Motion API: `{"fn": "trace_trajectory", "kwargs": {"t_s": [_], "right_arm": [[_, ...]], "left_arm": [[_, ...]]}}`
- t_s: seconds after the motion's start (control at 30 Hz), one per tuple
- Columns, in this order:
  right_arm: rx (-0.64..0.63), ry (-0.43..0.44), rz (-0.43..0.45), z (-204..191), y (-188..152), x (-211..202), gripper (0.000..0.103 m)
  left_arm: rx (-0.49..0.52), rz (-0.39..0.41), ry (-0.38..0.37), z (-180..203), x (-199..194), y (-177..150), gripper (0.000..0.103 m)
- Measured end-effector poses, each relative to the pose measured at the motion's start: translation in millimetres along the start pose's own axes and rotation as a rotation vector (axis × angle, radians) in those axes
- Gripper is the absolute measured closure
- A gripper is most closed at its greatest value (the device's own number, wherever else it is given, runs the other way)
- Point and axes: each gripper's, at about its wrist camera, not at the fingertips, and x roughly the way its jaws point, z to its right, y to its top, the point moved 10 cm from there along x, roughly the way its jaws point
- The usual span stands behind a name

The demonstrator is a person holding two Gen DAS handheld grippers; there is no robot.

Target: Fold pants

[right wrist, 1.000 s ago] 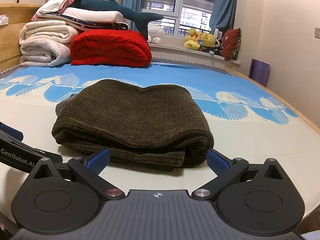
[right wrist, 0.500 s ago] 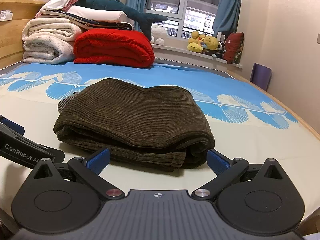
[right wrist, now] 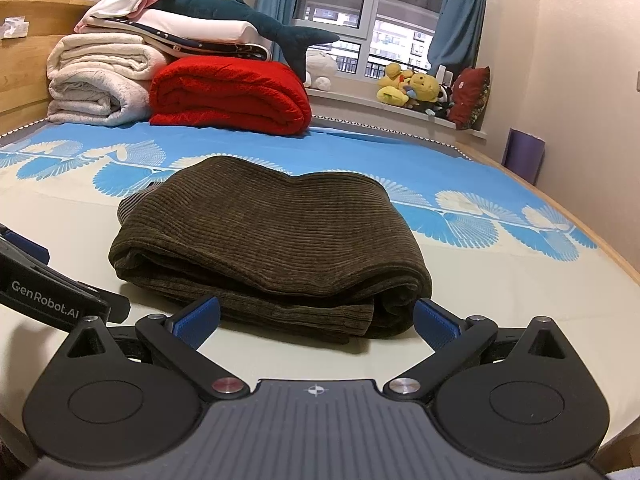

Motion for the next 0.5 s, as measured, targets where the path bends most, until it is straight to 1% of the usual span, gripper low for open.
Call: {"fn": "trace_trajectory", "kwargs": {"t_s": [0.5], "right_arm": [[-0.005,0.0,0.0,0.3,-0.7,1.6,0.001]], "left_arm": [[0.003,0.005,0.007,-0.7,0.4,-0.8,0.0]]}}
